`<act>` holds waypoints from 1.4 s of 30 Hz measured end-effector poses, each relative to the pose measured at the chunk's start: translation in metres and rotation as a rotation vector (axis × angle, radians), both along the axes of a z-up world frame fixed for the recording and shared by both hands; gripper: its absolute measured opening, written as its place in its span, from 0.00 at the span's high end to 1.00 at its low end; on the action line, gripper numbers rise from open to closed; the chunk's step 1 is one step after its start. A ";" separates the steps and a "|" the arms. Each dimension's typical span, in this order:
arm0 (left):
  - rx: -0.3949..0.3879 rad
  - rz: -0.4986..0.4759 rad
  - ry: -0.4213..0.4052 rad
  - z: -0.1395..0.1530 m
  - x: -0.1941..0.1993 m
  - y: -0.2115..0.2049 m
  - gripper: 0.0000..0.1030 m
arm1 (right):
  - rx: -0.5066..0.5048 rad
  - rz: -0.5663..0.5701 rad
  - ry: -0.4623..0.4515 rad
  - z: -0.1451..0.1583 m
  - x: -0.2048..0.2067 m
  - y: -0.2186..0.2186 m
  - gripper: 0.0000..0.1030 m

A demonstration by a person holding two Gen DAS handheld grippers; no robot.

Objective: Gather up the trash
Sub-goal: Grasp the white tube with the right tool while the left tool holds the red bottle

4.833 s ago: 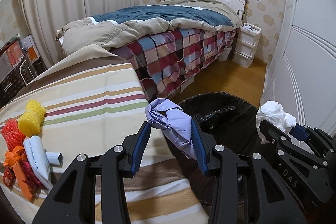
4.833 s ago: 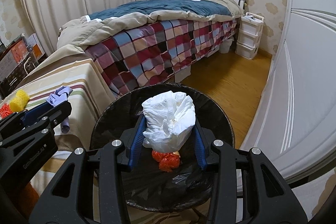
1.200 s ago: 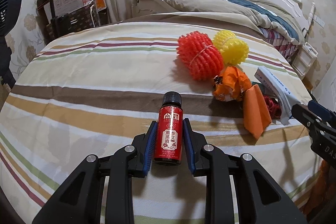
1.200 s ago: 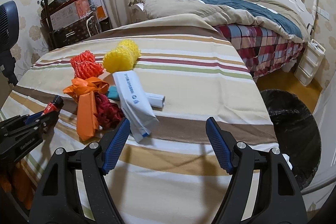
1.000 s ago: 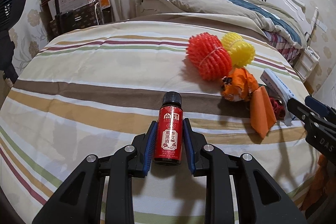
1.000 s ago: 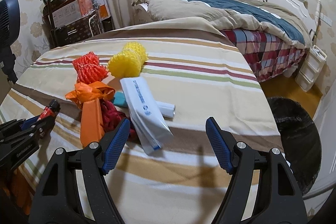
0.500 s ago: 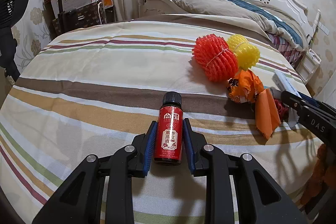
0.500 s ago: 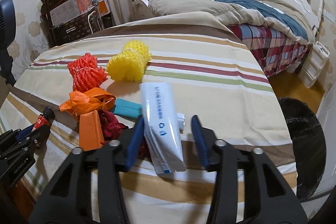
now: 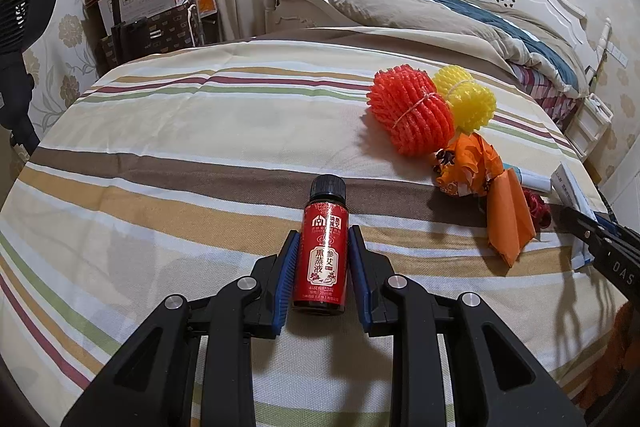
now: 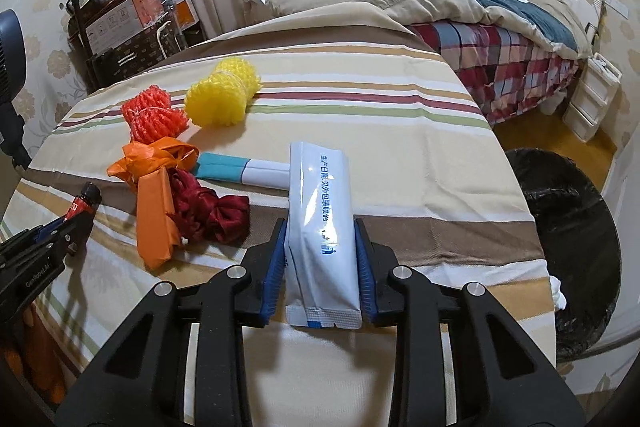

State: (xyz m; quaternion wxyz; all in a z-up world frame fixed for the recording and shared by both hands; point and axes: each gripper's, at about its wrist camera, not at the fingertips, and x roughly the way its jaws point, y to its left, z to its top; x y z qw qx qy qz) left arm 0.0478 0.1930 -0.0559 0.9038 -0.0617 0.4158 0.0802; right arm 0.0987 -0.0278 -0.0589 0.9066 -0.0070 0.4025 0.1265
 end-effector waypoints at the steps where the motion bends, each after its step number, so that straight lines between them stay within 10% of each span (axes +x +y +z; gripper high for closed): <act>1: -0.001 0.000 0.000 0.000 0.000 0.000 0.73 | 0.000 0.000 0.002 0.000 0.002 0.000 0.67; 8: -0.002 0.000 0.000 0.000 0.000 0.000 0.73 | -0.019 -0.004 -0.004 0.001 0.008 0.002 0.54; 15: -0.009 0.001 -0.004 0.001 -0.001 0.000 0.73 | 0.000 -0.011 0.024 -0.003 0.010 -0.003 0.69; 42: -0.038 -0.039 -0.079 0.018 -0.021 -0.024 0.73 | 0.038 -0.007 -0.020 0.008 -0.016 -0.020 0.71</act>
